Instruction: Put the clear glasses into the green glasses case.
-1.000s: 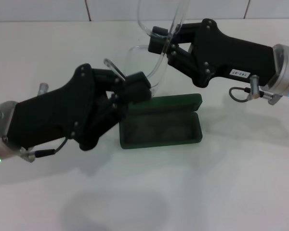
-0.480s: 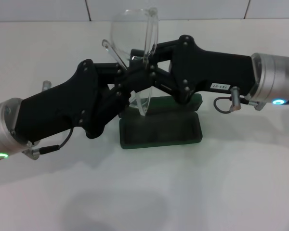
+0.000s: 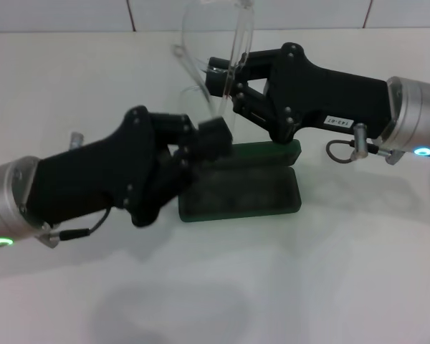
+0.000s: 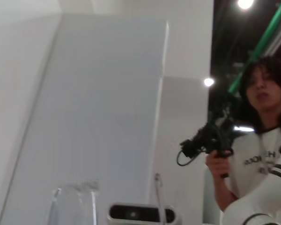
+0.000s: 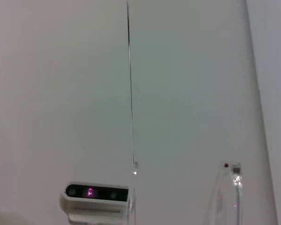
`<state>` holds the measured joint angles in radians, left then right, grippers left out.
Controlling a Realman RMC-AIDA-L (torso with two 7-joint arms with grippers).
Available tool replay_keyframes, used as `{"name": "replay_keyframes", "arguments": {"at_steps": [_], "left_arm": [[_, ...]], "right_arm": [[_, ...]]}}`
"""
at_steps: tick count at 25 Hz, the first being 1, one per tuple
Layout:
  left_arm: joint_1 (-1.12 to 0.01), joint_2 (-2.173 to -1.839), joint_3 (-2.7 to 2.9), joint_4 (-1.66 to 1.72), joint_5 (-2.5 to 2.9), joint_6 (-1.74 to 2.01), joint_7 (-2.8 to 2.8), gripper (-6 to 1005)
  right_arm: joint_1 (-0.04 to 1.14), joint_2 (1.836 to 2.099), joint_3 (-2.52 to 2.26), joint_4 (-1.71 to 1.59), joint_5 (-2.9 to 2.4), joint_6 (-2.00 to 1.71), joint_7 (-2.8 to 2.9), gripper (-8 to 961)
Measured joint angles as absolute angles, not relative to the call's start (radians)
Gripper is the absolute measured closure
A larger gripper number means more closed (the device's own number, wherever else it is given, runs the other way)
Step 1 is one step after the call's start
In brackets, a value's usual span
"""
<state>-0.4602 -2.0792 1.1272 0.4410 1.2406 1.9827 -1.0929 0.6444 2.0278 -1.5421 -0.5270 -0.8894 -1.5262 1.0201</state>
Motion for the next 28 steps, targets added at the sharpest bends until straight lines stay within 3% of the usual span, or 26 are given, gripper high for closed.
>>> {"name": "replay_keyframes", "arguments": {"at_steps": [28], "left_arm": [[-0.459,-2.085,1.112,0.41,1.168,1.956,-1.079,930]], "right_arm": [[0.669,2.028,-1.633,-0.527,-0.893,-1.498,1.018,822]]}}
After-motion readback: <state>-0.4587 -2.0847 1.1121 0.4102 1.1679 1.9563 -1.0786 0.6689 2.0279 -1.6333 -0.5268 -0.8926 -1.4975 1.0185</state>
